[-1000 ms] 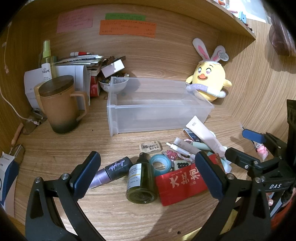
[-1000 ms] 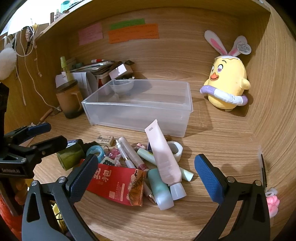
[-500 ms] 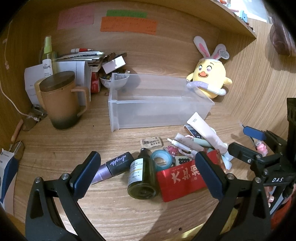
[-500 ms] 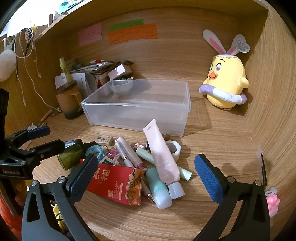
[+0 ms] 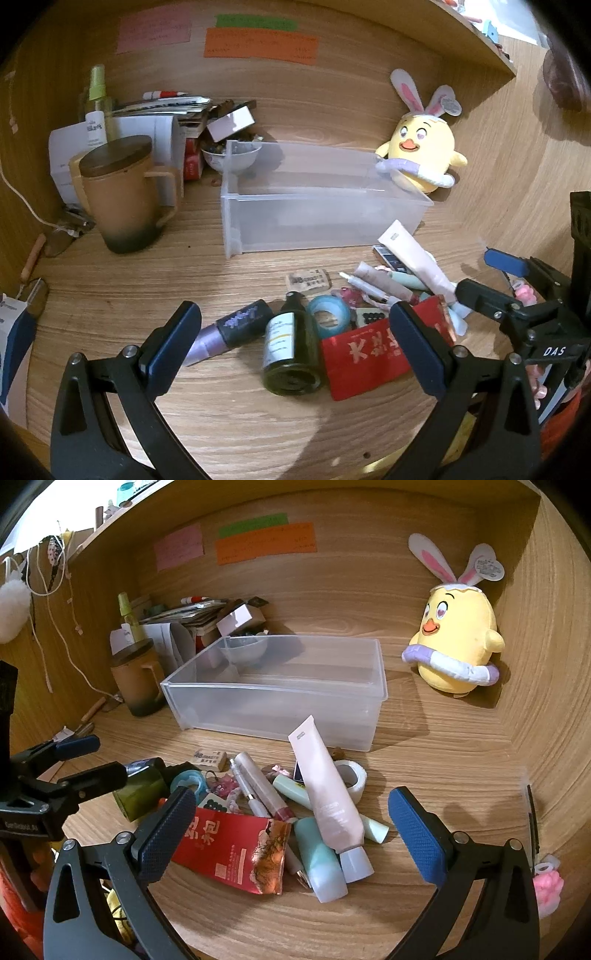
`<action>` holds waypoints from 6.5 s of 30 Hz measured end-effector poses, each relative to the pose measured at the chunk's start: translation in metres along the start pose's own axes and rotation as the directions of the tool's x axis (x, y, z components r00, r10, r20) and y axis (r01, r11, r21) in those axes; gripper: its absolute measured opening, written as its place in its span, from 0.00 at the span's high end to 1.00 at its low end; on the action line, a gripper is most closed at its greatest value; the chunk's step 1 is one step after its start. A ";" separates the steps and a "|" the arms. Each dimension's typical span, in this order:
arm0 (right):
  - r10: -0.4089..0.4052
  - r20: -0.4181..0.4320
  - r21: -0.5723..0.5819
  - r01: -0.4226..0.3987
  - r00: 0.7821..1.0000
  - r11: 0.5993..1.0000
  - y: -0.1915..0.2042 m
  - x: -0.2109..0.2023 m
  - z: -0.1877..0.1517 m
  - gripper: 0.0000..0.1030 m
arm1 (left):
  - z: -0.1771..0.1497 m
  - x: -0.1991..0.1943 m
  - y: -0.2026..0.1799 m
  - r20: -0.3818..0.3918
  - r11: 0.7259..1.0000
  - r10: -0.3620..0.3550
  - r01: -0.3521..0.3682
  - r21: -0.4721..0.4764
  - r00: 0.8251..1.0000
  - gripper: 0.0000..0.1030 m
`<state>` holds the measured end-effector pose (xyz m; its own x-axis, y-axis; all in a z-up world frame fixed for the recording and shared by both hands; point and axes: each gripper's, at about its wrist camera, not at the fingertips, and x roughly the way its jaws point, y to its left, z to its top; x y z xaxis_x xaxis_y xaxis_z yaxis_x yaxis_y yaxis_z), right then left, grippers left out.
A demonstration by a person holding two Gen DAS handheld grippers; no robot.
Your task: Organize objects
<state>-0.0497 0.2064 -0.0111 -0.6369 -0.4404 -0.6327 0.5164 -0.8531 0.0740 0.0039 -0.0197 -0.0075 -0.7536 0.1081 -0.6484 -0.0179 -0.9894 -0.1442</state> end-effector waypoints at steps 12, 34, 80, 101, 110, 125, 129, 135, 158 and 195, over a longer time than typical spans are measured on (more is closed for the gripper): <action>-0.079 -0.027 0.077 0.081 0.996 0.994 -0.036 0.016 0.003 0.00 | -0.004 0.010 0.069 -0.054 0.992 0.056 -0.062 -0.112 0.997 0.23; 0.008 -0.188 0.070 0.006 0.982 0.998 -0.048 0.066 -0.005 0.42 | -0.004 0.060 0.055 -0.220 0.999 0.033 -0.035 -0.008 0.975 0.24; 0.026 0.169 0.006 -0.027 0.985 1.000 -0.041 -0.009 0.075 0.93 | 0.075 0.014 0.022 0.082 0.999 0.032 -0.031 -0.007 0.996 0.76; -0.075 0.126 -0.073 0.085 0.989 0.994 -0.036 0.054 0.118 0.93 | 0.125 0.063 0.027 0.095 0.999 0.039 -0.038 -0.019 0.995 0.76; -0.167 0.042 -0.171 0.172 0.985 0.970 -0.029 0.092 0.113 0.93 | 0.127 0.114 0.020 -0.020 0.999 0.029 -0.029 0.017 0.999 0.76; -0.045 -0.080 -0.210 0.027 0.996 0.977 0.007 0.135 0.115 0.63 | 0.122 0.137 0.010 -0.097 0.999 0.009 -0.005 0.038 0.995 0.74; -0.038 -0.042 -0.222 0.028 0.998 0.975 0.014 0.126 0.115 0.49 | 0.123 0.128 0.013 -0.076 0.999 0.013 -0.011 0.030 0.997 0.54; -0.009 -0.027 -0.195 0.004 1.000 0.981 0.009 0.108 0.115 0.47 | 0.127 0.105 0.017 -0.033 1.000 0.017 -0.016 0.026 0.999 0.48; -0.038 -0.032 -0.109 0.035 0.999 0.993 -0.052 0.048 0.055 0.30 | 0.043 0.046 0.000 -0.097 0.994 0.058 -0.049 0.094 0.994 0.31; 0.012 -0.131 -0.012 -0.014 0.991 1.000 -0.066 0.080 0.028 0.66 | -0.015 0.037 0.010 -0.105 0.990 0.123 -0.130 -0.058 0.987 0.60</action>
<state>-0.1505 0.2193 -0.0448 -0.5501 -0.4104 -0.7273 0.5319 -0.8436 0.0737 -0.0144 -0.0243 -0.0437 -0.6771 -0.0051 -0.7359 0.1186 -0.9877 -0.1022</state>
